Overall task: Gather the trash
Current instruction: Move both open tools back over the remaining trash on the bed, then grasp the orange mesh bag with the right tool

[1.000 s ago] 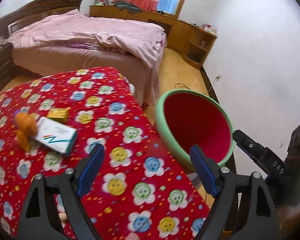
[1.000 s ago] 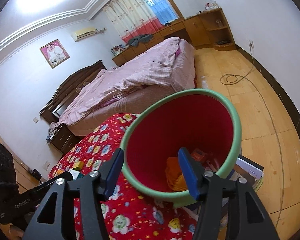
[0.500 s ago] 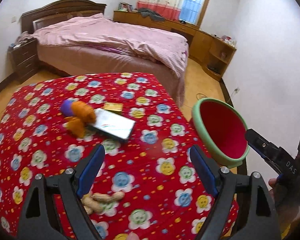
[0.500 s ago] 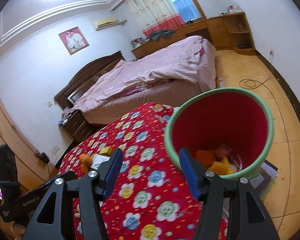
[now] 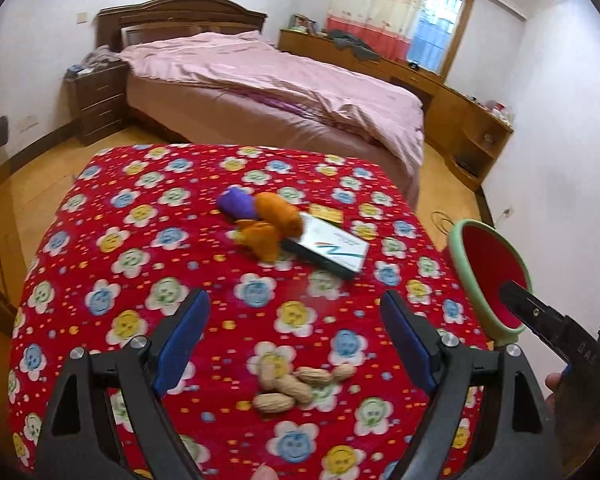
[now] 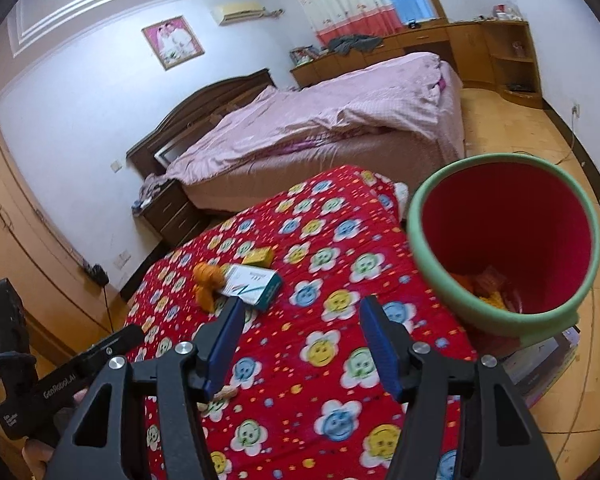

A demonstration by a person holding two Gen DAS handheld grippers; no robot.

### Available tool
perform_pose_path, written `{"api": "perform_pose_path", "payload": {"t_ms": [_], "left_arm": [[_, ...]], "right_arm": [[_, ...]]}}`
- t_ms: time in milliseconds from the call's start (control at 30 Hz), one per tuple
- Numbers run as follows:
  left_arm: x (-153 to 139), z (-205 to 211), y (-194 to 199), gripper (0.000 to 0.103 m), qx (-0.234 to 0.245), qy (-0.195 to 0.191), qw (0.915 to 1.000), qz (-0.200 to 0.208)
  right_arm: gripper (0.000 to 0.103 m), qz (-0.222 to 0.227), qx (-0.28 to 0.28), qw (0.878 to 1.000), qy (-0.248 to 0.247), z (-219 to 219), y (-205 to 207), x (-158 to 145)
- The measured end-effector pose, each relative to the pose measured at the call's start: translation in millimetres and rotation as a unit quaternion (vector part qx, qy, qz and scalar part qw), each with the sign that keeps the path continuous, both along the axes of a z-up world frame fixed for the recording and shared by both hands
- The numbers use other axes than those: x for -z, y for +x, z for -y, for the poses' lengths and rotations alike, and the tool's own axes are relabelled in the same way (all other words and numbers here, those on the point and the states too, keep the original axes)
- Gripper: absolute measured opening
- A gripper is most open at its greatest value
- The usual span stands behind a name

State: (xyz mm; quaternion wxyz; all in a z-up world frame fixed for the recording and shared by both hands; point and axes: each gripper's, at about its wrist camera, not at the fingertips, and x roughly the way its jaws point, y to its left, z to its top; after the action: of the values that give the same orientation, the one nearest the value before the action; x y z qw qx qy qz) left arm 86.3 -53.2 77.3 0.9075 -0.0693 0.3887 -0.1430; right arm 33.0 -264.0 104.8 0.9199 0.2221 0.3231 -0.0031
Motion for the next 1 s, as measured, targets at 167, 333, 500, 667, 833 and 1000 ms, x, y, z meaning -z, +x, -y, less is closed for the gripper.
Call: {"api": "perform_pose_path", "payload": {"t_ms": [167,333,500,667,833,1000], "left_arm": [[6.7,-25.4,2.1,0.086,-0.027,0.001,0.9996,0.002],[12.1,-43.5,9.5,0.086,-0.051,0.011,0.9986,0.002],[14.1,-53.8,16.7,0.086,-0.06,0.013,0.9981,0.007],[20.5,-55.2,28.0,0.086,-0.055,0.022,0.9982,0.009],[28.0,-62.6,40.8,0.086,-0.065,0.019,0.9977,0.001],[36.0,-75.3,49.3,0.086,-0.081,0.021,0.9964,-0.008]], "right_arm": [[0.063,-0.013,-0.022,1.0,-0.003,-19.8,14.4,5.6],[0.063,-0.017,-0.037,0.999,-0.011,-36.6,29.2,7.5],[0.063,-0.026,-0.048,0.998,-0.016,-49.1,48.6,11.5],[0.063,-0.031,-0.055,0.998,-0.021,-59.5,72.7,15.7],[0.063,-0.042,-0.069,0.997,-0.017,-71.4,100.8,24.4],[0.063,-0.049,-0.099,0.994,-0.026,-90.7,128.5,33.0]]}}
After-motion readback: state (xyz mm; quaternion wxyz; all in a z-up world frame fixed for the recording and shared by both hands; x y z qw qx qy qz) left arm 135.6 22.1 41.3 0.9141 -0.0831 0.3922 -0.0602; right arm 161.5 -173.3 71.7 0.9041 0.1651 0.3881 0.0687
